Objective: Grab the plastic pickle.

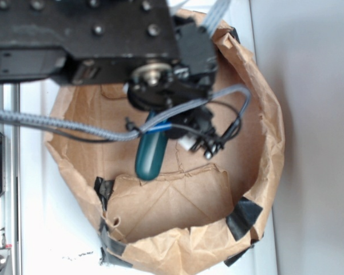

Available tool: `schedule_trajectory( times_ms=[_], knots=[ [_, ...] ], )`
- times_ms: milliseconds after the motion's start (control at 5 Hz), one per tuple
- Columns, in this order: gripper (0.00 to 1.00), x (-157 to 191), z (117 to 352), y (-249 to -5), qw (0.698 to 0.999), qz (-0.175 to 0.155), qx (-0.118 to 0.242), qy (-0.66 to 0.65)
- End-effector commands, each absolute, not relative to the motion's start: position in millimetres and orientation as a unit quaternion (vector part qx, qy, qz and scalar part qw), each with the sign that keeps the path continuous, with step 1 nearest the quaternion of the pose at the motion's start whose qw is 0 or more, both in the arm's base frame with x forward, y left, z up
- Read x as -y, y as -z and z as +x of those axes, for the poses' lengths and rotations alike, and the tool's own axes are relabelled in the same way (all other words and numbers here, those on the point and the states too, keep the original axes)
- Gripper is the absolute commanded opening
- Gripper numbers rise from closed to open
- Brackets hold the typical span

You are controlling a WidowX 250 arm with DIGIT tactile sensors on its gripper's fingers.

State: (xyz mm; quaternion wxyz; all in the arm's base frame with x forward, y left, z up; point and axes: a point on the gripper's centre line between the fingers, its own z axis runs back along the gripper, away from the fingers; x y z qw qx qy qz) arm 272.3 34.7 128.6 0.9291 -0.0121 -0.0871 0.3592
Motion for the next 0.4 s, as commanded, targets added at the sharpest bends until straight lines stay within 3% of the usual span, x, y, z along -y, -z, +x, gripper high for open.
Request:
schedule_trajectory(
  times_ms=[0,200],
  knots=[
    [0.0,-69.9,288.9,-180.0,0.927,0.035,0.137,-0.347],
    [0.0,-68.0,288.2,-183.4,0.924,0.06,0.161,-0.341]
  ],
)
